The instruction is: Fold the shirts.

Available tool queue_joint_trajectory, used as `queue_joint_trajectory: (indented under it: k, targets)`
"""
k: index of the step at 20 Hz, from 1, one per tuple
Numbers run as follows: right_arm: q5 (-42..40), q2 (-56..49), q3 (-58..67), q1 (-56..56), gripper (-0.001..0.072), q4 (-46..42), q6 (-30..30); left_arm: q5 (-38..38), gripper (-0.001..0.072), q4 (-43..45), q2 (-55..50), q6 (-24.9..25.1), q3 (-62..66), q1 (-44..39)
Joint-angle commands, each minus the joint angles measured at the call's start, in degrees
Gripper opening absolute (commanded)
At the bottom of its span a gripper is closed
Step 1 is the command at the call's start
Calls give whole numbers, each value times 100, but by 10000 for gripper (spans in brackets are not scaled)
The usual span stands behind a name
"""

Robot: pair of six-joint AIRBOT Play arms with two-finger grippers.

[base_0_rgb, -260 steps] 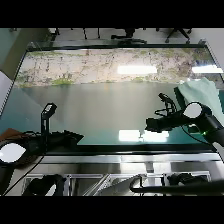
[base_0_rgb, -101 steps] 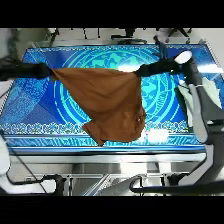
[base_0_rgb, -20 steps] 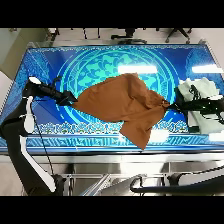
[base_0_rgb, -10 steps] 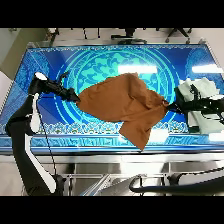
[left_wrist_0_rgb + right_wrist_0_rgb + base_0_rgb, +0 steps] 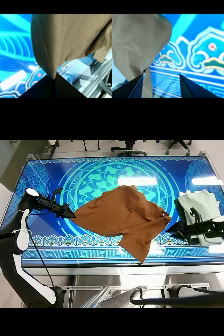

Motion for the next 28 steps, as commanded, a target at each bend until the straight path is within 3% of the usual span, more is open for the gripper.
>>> queue_joint_trajectory:
  k: [1, 5, 8, 9, 10, 11, 12, 13, 16, 19, 21, 25, 28]
  targets:
    - [-807, 271, -750, 295, 509, 658, -343, 142, 12, 4, 459, 164, -697, 208]
    - [-1593, -160, -745, 769, 503, 1410, -656, 487, 12, -4, 977, 369, -1384, 540]
    - [-1631, -533, -745, 970, 467, 1956, -922, 586, 12, -70, 1145, 446, -1751, 745]
    - [-1635, -634, -745, 1082, 370, 2048, -975, 645, 12, -63, 1182, 461, -1864, 763]
    - [-1635, -710, -745, 1207, 355, 2138, -1012, 638, 12, -66, 1193, 503, -1954, 763]
    - [-1580, -756, -745, 1351, 288, 2205, -1010, 586, 12, -70, 1193, 503, -2017, 756]
    - [-1370, -734, -730, 1475, 46, 2199, -1012, 481, 12, -70, 1198, 511, -2057, 756]
    - [-1093, -658, -682, 1528, 22, 2203, -1005, 422, 12, -70, 1290, 518, -2129, 756]
    - [-50, 175, -103, 1276, 21, 2203, -595, 483, 12, -299, 2087, 520, -2269, 828]
    - [588, 1189, 1620, 586, 20, 2251, 118, 651, 12, -1998, 3626, 487, -2041, 1099]
    - [957, 1412, 3211, 114, 20, 2673, 444, 1346, 12, -2820, 4774, 245, -1580, 1375]
    - [1029, 1207, 6013, -372, 20, 3528, 1071, 3176, 12, -2997, 6872, 13, -693, 2059]
    - [1027, 1060, 7156, -374, 20, 4087, 1231, 3482, 12, -2802, 7676, -44, -289, 2592]
